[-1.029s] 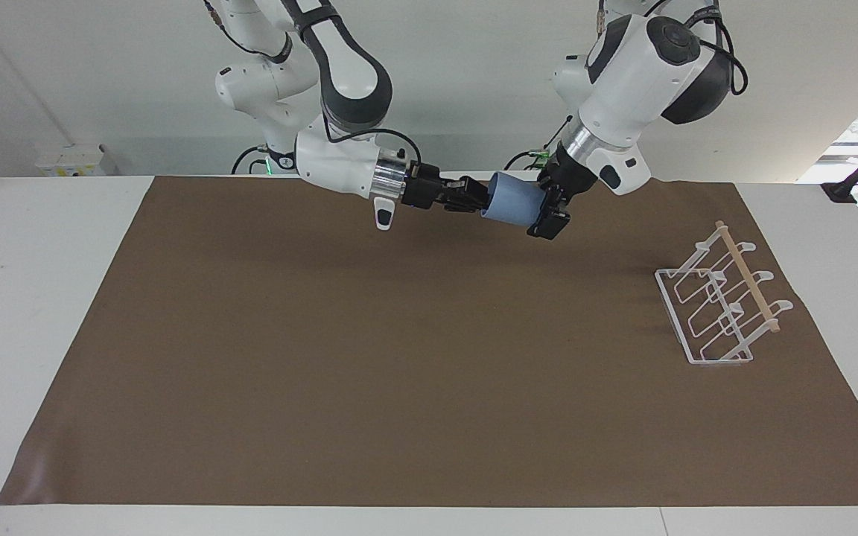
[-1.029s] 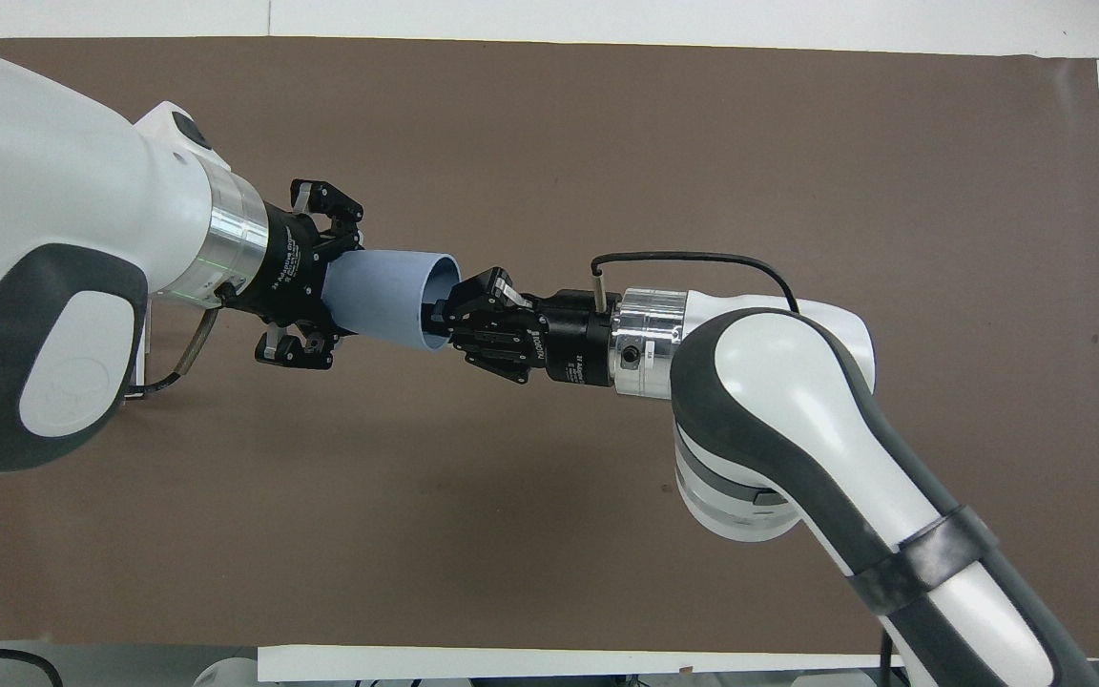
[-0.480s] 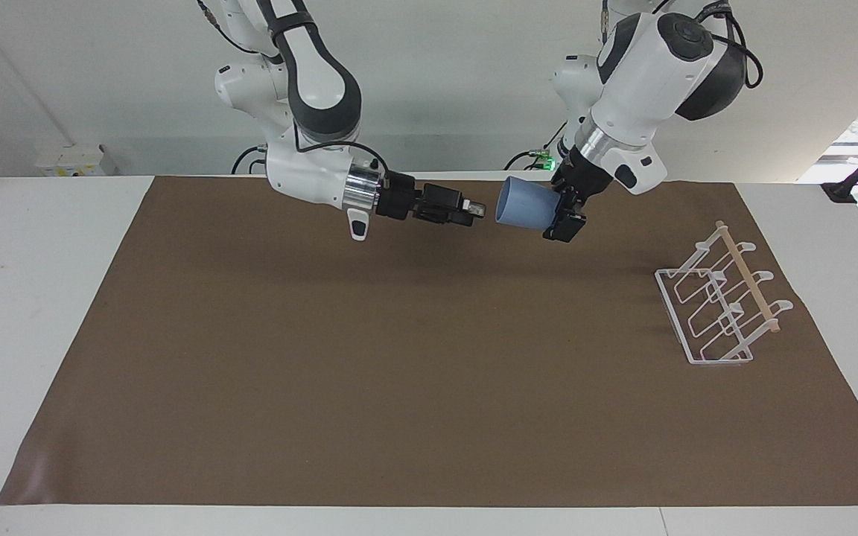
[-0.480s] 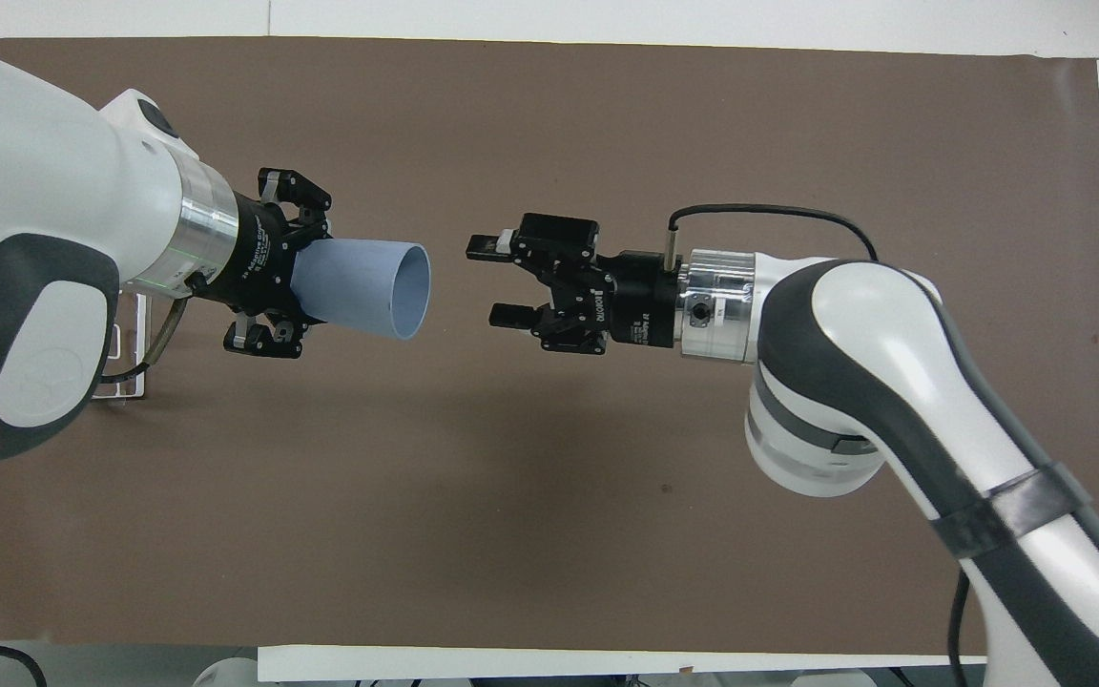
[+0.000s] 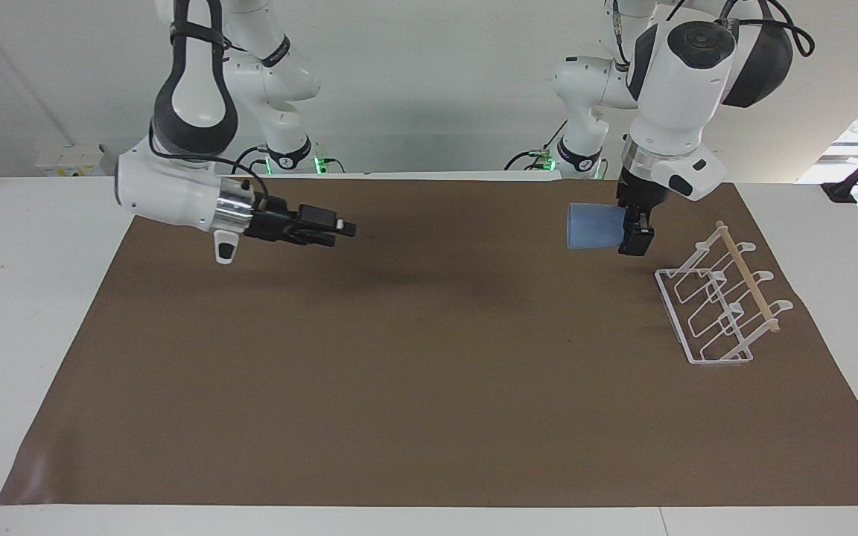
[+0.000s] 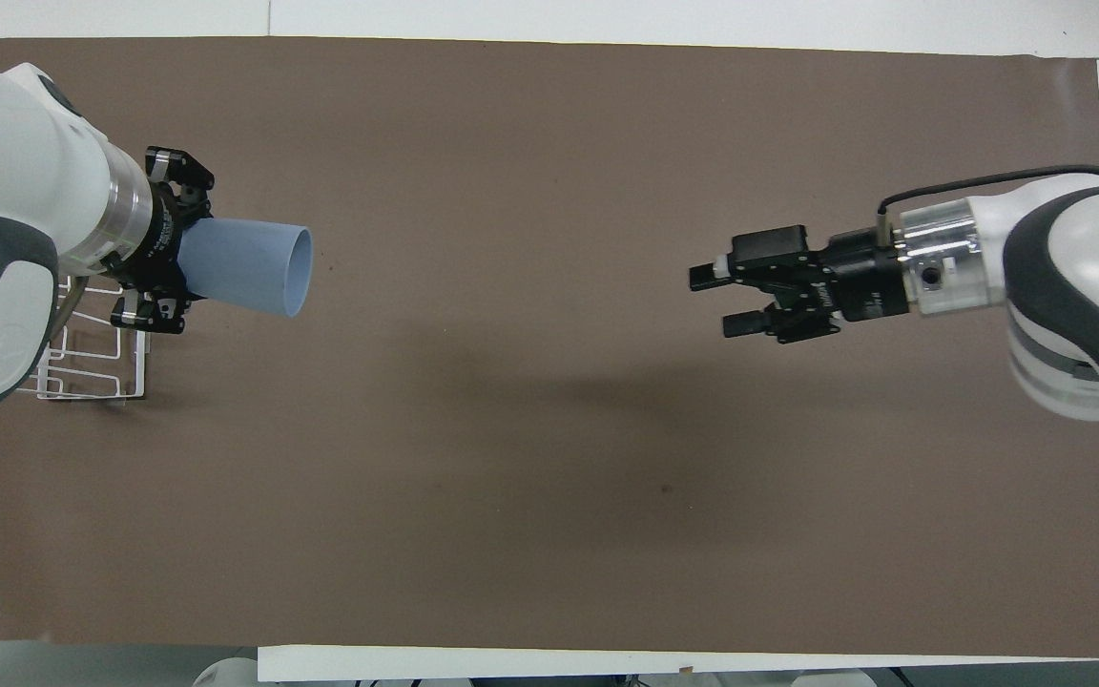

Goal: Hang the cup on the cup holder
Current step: 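Carry the cup with the left gripper onto the wire rack's top peg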

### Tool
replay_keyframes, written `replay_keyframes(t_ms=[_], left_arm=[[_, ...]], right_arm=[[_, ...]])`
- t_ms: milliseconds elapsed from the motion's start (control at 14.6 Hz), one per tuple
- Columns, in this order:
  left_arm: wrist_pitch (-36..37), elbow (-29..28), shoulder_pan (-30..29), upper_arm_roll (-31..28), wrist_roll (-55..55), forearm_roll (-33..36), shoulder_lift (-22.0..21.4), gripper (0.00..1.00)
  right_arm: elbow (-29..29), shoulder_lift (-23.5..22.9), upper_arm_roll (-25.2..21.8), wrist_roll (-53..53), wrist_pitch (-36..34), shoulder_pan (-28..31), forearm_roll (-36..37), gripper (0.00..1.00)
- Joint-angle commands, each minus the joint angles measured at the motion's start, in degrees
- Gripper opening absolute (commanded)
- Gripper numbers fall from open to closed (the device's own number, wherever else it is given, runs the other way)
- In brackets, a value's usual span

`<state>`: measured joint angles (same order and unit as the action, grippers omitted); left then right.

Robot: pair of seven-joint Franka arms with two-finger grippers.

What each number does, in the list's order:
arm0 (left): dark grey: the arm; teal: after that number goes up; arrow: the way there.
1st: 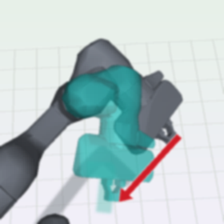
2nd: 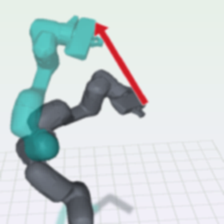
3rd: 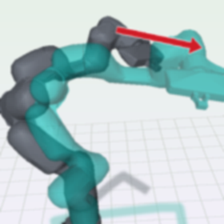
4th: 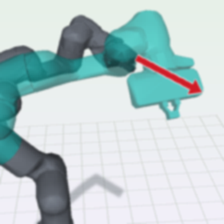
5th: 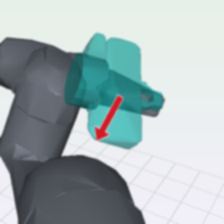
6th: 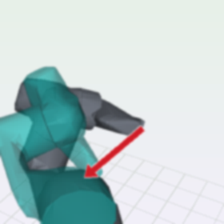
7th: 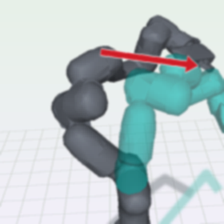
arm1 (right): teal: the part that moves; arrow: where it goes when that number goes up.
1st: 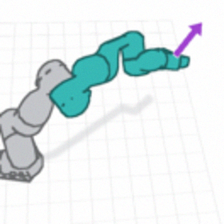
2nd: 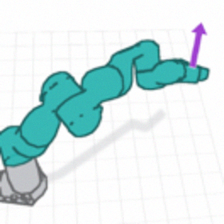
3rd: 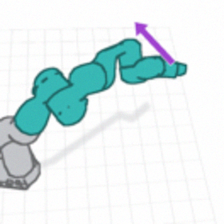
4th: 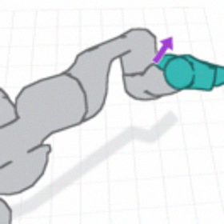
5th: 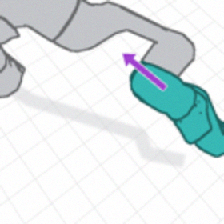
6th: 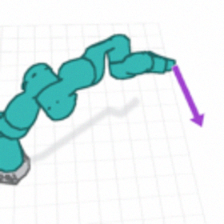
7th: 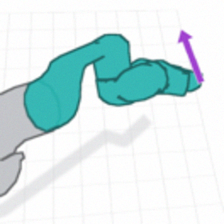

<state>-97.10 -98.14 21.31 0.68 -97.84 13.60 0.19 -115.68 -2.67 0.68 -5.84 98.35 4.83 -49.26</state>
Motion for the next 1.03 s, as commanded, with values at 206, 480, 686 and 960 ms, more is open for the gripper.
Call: replay_keyframes(t_ms=[206, 480, 686, 960], left_arm=[[2.27, -1.09, -0.04, 0.20, 0.55, 19.05, 0.50, 0.00], [2.88, -3.54, 0.84, 0.20, -0.33, 34.95, 2.88, 0.00], [5.51, -7.41, 1.80, 0.20, -3.74, 49.10, 3.32, 0.00], [9.73, -8.56, 1.02, 0.20, -8.05, 64.78, 8.67, 0.00]], right_arm=[[2.90, 2.75, 0.46, -9.37, 0.61, 4.05, 30.13, 0.99], [7.92, 5.21, 0.29, -8.49, 0.26, 4.05, 41.59, 0.99], [11.68, 7.41, -1.38, -7.61, -2.97, 4.05, 46.70, 0.99], [20.56, 7.33, -1.39, -3.65, -10.53, 3.96, 52.41, 0.99]])
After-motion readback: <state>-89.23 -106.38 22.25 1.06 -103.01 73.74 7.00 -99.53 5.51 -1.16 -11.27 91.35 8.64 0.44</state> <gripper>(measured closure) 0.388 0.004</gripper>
